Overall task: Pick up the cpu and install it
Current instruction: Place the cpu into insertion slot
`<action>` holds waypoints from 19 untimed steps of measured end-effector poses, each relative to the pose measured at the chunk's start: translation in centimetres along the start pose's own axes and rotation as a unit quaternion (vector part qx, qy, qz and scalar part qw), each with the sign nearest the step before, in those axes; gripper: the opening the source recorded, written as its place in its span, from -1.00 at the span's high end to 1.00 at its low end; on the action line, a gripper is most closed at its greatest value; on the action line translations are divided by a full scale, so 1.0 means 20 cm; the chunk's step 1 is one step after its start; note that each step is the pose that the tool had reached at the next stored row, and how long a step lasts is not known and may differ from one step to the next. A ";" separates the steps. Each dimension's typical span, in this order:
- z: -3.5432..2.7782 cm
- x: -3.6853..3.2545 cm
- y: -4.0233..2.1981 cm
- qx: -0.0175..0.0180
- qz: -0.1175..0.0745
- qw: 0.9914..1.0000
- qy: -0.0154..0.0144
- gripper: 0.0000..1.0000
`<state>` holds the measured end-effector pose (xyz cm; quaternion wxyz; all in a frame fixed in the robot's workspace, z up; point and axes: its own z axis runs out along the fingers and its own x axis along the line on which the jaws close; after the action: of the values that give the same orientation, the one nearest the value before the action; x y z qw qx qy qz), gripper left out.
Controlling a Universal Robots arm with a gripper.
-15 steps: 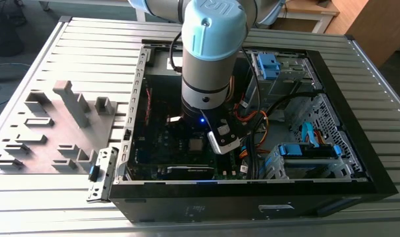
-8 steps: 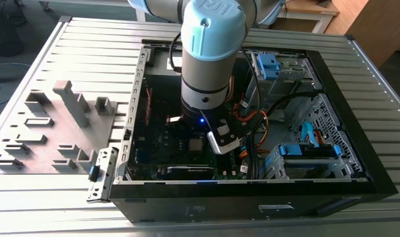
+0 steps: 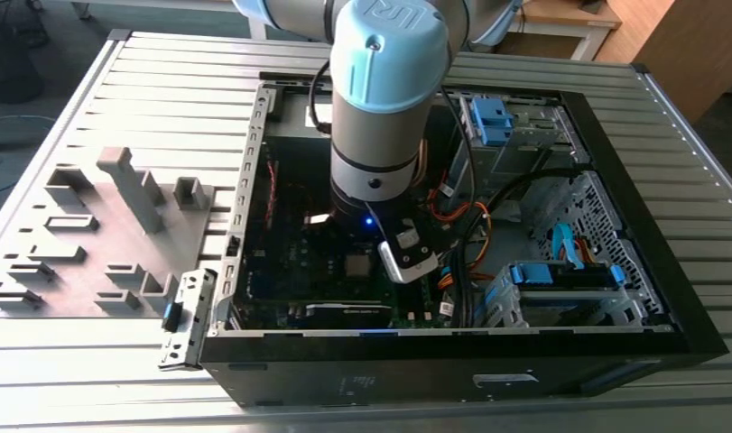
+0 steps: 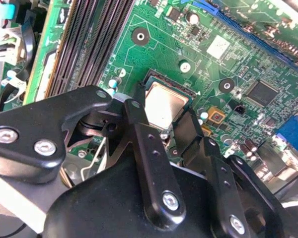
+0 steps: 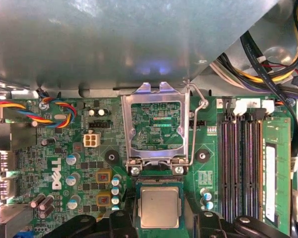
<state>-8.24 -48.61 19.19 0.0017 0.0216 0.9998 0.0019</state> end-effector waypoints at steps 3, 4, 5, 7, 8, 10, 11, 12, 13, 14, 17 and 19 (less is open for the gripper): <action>0.004 0.000 0.000 0.000 0.000 1.000 0.000 0.06; 0.004 0.000 0.000 0.000 0.000 1.000 0.000 0.06; 0.004 0.000 0.000 0.000 0.000 1.000 0.000 0.06; 0.005 0.000 0.000 0.000 0.000 1.000 0.000 0.06; 0.007 0.000 0.000 0.000 0.000 1.000 0.000 0.06; 0.010 0.000 0.000 0.000 0.000 1.000 0.000 0.06; 0.012 0.000 0.000 0.000 0.000 1.000 0.000 0.06; 0.012 0.000 0.000 0.000 0.000 1.000 0.000 0.06; 0.012 0.000 0.000 0.000 0.000 1.000 0.000 0.06; 0.012 0.000 0.000 0.000 0.000 1.000 0.000 0.06; 0.013 0.000 0.000 0.000 0.000 1.000 0.000 0.06; 0.013 0.000 0.000 0.000 0.000 1.000 0.000 0.06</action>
<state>-8.24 -48.62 18.92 0.0018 0.0215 0.9998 0.0020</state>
